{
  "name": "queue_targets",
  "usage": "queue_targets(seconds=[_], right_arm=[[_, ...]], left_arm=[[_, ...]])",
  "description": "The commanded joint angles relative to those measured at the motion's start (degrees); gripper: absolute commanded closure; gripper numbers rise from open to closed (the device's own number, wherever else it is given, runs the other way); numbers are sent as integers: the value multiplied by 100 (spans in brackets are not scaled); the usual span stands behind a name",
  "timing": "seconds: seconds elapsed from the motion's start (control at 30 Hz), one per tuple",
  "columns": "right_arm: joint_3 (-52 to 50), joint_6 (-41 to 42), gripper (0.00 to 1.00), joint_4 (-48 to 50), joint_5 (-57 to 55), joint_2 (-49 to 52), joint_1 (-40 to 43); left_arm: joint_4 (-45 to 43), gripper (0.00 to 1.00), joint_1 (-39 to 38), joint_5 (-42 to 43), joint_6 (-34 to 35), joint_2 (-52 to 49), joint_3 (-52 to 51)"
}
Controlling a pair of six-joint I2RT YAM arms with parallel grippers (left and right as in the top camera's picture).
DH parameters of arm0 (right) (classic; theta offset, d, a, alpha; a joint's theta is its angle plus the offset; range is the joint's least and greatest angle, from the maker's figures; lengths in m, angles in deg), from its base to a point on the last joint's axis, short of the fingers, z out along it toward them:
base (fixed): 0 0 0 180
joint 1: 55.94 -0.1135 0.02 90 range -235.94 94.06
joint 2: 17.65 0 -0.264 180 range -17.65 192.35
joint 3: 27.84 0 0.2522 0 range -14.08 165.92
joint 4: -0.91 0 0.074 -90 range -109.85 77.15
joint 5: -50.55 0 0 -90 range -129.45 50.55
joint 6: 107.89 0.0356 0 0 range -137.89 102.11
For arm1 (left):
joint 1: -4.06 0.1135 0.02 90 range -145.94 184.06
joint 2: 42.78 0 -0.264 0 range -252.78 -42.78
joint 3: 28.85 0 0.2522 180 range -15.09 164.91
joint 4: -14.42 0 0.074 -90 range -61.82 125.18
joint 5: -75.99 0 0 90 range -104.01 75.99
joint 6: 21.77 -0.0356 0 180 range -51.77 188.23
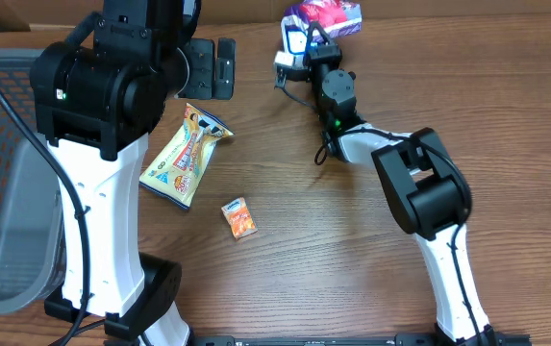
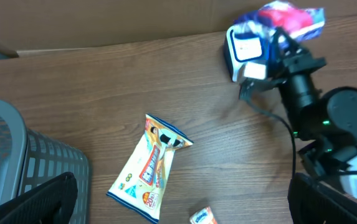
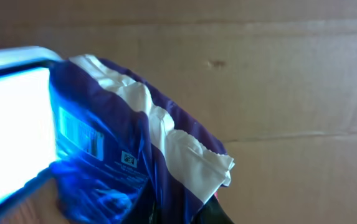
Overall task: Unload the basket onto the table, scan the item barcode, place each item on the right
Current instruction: 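Hold the purple pack's barcode in front of the scanner, then carry the purple pack to the right table edge and drop it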
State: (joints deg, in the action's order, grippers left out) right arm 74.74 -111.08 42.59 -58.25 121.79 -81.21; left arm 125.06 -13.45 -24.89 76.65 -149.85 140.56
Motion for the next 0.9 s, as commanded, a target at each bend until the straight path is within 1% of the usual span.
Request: queue_targets(seconds=[0.0, 0.07, 0.13, 0.2, 0.23, 0.27, 0.3, 0.33, 0.4, 0.47, 0.5, 0.57, 0.67, 0.73, 0.8, 0.87], right_arm=[[94, 815, 96, -337, -1043, -1440, -59], [94, 1674, 96, -848, -1786, -1989, -42], [94, 3158, 96, -1519, -2796, -2474, 61], [94, 4765, 96, -2811, -3897, -2903, 308], [94, 5823, 96, -3698, -4419, -3073, 485], [94, 6679, 96, -4452, -4697, -3187, 627], [94, 7777, 96, -5600, -4804, -3307, 813], [94, 8786, 96, -6942, -4603, -3414, 1010], [94, 10120, 96, -8920, -3733, -3467, 1432], [55, 11171, 96, -10013, -3257, -3445, 1934], [17, 11610, 96, -10356, -3032, -3438, 2203], [-122, 12126, 96, -10810, -2393, -3436, 2857], [-479, 12196, 96, -10865, -1451, -3429, 3845], [-835, 12192, 96, -10677, -1062, -3403, 4516], [-1143, 12161, 96, -10415, -929, -3386, 4986], [-1453, 11958, 96, -10113, -798, -3381, 5455]], left_arm=[[-9, 0, 24, 39, -68, -52, -4], [-9, 1, 24, 39, -70, -52, -4], [-9, 0, 24, 39, -68, -52, -4], [-9, 0, 24, 39, -70, -52, -4], [-9, 0, 24, 39, -70, -52, -4], [-9, 0, 24, 39, -68, -52, -4], [-9, 0, 24, 39, -70, -52, -4], [-9, 0, 24, 39, -68, -52, -4], [-9, 0, 24, 39, -70, -52, -4], [-9, 0, 24, 39, -68, -52, -4], [-9, 0, 26, 39, -68, -52, -4], [-9, 0, 24, 39, -68, -52, -4], [-9, 0, 24, 39, -70, -52, -4], [-9, 0, 24, 39, -68, -52, -4], [-9, 0, 24, 39, -68, -52, -4], [-9, 0, 24, 39, -70, -52, -4]])
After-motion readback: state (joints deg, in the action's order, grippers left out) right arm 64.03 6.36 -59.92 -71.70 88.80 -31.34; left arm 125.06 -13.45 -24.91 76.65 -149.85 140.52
